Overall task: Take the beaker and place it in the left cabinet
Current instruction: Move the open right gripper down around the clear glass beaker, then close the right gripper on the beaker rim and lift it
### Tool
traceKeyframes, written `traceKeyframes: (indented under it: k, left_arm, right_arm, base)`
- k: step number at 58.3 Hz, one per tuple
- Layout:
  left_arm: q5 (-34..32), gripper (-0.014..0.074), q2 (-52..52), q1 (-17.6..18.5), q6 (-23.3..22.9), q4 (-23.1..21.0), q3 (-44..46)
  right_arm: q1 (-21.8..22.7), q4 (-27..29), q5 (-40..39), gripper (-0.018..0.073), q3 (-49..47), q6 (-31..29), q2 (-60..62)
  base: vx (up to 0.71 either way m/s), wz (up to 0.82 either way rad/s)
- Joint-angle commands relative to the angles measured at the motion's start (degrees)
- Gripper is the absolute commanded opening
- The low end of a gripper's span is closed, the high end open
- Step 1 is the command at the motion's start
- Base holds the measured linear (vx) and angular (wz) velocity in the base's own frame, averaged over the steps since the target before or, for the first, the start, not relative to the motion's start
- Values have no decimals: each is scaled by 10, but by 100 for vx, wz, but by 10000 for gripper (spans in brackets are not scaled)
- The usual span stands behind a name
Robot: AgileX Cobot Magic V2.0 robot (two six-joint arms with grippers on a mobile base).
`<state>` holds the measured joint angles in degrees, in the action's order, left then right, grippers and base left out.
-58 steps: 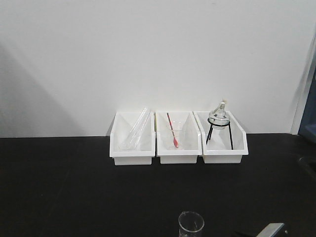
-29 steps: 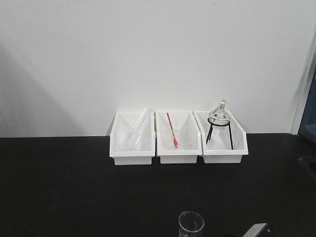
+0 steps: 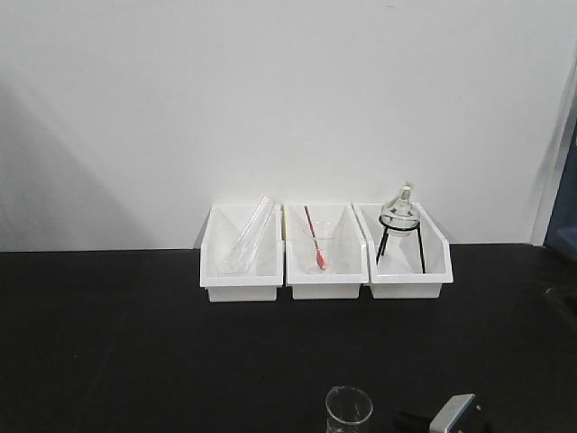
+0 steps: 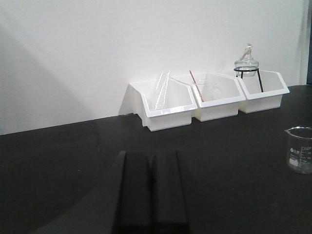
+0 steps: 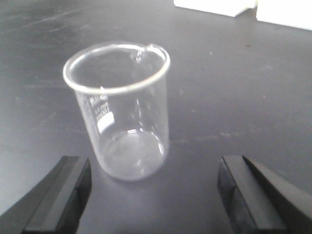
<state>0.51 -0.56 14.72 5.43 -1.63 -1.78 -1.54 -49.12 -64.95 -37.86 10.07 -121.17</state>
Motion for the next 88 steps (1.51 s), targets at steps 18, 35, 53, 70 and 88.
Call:
traceKeyframes:
  k: [18,35,53,70,88]
  left_arm:
    - [-48,1,-11,2,-2,-5,-9]
    - [-48,1,-11,2,-2,-5,-9]
    - [-48,1,-11,2,-2,-5,-9]
    - [-48,1,-11,2,-2,-5,-9]
    - [-48,1,-11,2,-2,-5,-9]
  right_arm:
    - [-92,150,-93,631,-17,-4,23]
    - [-143,244,-65,624,-17,-64,22]
    - [-154,280,-61,612,-41,-71,4]
    - [-154,279,-85,580,-52,-69,-17]
    - [-154,279,-77,580,-78,-57,-17]
  base:
    - [0,0]
    - [0,0]
    - [0,0]
    - [0,0]
    - [0,0]
